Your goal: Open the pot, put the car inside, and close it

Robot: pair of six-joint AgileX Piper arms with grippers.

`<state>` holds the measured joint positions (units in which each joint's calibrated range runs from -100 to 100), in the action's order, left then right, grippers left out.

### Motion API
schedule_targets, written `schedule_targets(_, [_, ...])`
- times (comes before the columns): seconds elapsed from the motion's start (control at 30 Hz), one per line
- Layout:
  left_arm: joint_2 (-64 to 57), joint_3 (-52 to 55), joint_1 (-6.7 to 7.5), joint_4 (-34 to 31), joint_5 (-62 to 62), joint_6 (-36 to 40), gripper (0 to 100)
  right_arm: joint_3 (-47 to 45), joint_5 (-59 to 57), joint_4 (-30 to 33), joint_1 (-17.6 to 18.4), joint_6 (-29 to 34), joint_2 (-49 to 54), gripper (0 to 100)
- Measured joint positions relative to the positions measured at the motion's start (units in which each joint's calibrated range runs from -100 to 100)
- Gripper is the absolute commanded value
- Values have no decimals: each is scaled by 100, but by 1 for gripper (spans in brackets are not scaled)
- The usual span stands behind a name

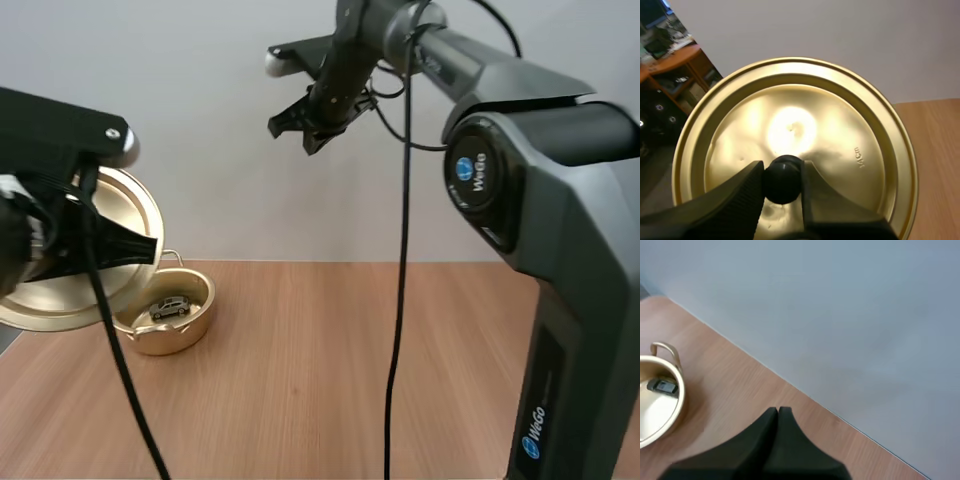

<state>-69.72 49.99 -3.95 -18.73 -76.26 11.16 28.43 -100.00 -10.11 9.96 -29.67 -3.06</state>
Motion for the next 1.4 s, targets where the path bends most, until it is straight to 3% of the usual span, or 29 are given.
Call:
schedule_targets(0.23, [1210, 231, 0, 0, 1932, 258, 0, -13, 0, -1251, -710, -195, 1456, 0])
schedule_targets(0.47, [2448, 153, -5, -12, 3434, 700, 0, -13, 0, -1827, -757, -199, 2780, 0])
schedule_targets(0.87, [4309, -49, -14, -161, 3684, 1223, 0, -13, 0, -437, -757, -174, 4620, 0])
schedule_targets(1.03, [4735, -304, -14, -161, 3757, 1259, 0, -13, 0, -155, -757, 81, 5128, 0])
schedule_targets(1.4, [5592, -1094, -14, -161, 2464, 1305, 0, -13, 0, 213, -757, 284, 5737, 0])
